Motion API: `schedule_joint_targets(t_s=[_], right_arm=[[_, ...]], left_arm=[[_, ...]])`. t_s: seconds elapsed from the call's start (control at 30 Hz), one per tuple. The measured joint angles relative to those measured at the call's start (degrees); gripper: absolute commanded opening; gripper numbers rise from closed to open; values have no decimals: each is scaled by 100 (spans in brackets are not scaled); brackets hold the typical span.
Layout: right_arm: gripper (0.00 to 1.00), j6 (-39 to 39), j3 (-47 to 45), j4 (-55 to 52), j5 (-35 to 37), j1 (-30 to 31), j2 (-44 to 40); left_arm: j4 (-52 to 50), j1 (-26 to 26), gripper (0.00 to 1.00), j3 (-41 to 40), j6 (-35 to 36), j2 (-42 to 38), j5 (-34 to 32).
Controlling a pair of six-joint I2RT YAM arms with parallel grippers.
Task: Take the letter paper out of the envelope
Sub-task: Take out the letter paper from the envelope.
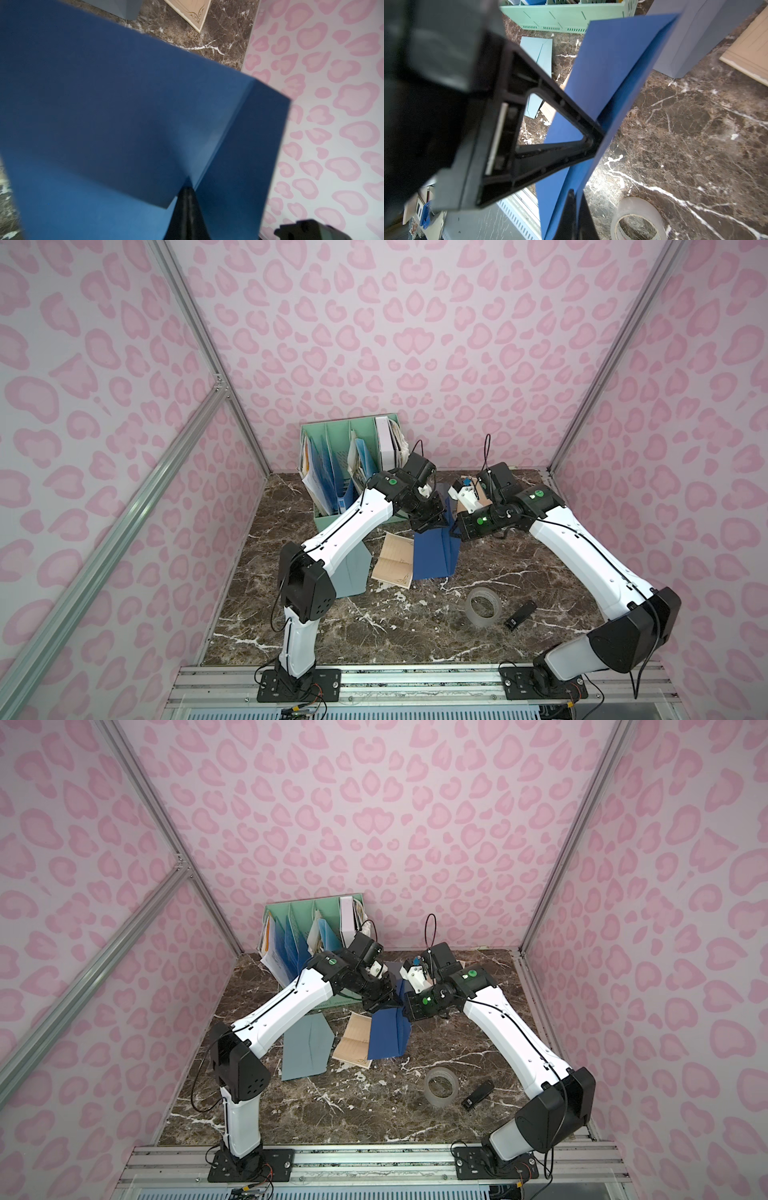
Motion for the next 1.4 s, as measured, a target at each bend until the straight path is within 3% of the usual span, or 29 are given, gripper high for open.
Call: schedule_joint_targets(t_s=[0.33,0.63,1.4], right_arm=[[0,-61,98,-66,251,157,103],[0,-61,105,-61,326,197,111],[0,28,197,-33,234,291,107]], left_arm=[[-621,-35,0,595,321,247,-245],[-1493,-61,6,1427,719,564,-592],[-1888,-68,8,1622,929,715,-933]])
